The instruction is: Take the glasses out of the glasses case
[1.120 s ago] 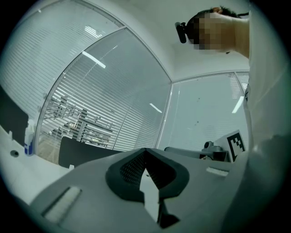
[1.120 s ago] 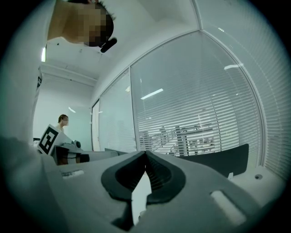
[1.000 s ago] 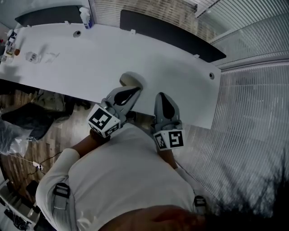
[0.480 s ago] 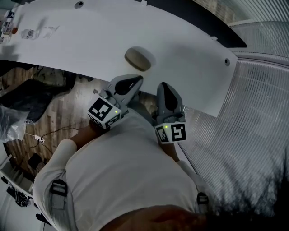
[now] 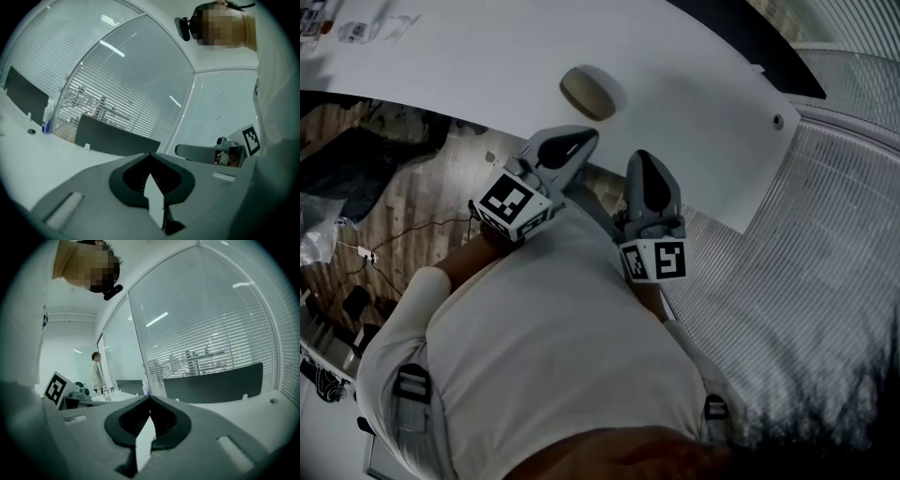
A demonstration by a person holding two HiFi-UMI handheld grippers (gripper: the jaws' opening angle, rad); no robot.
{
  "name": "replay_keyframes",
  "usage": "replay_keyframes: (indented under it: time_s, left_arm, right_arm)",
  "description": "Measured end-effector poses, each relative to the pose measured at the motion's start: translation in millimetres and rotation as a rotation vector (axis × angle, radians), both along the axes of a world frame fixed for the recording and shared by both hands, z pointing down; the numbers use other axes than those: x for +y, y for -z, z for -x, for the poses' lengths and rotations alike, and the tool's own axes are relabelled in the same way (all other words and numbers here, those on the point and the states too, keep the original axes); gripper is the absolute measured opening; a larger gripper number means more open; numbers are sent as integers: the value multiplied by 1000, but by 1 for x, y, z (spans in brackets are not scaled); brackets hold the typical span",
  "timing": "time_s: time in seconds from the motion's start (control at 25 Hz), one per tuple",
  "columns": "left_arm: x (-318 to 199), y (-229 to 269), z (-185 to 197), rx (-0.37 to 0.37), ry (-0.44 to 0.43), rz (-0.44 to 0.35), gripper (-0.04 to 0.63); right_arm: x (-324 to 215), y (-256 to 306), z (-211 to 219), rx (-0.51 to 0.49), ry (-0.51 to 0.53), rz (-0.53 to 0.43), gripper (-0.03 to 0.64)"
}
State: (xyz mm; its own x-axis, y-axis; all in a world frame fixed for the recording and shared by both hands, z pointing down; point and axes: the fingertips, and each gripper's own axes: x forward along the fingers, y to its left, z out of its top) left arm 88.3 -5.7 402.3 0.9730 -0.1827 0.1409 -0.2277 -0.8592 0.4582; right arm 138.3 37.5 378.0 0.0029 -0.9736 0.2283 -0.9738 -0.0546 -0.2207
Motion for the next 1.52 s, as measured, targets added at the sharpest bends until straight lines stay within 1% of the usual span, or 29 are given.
replay_keyframes:
  time_s: [0.08,0.2,0.36,0.52,0.6,0.72,0.92,1.08,1.24,1.4,1.52]
  left_arm:
    - [-5,-8,2,-11,23,-12,3]
    - [-15,-25,7,-33,51,-1,3]
    - [-20,-49,12,-70,76,-10,3]
    - [-22,-75,14,-98,96,38,3]
    - [-25,-88,14,-117,110,49,3]
    - [-33,-117,16,-162,133,54,3]
    - [-41,-172,20,-237,150,117,3]
    - [-48,-211,18,-251,172,213,3]
    - [-53,-237,14,-281,188,230,3]
    - [-59,-254,10,-294,199,257,3]
    - [-57,-267,7,-312,191,266,3]
  right_arm:
    - [-4,-4,2,16,22,3,1]
    - [-14,-22,7,44,62,30,2]
    - [-25,-42,14,66,103,61,2]
    - [-36,-69,21,71,159,89,2]
    - [-43,-85,25,76,185,108,2]
    - [-55,-108,28,90,211,148,0]
    - [-73,-164,28,104,259,236,2]
    - [-87,-203,25,139,301,297,0]
    - [-92,-234,23,166,323,348,2]
    - [-92,-264,22,207,342,405,2]
    - [-91,-273,25,213,350,430,2]
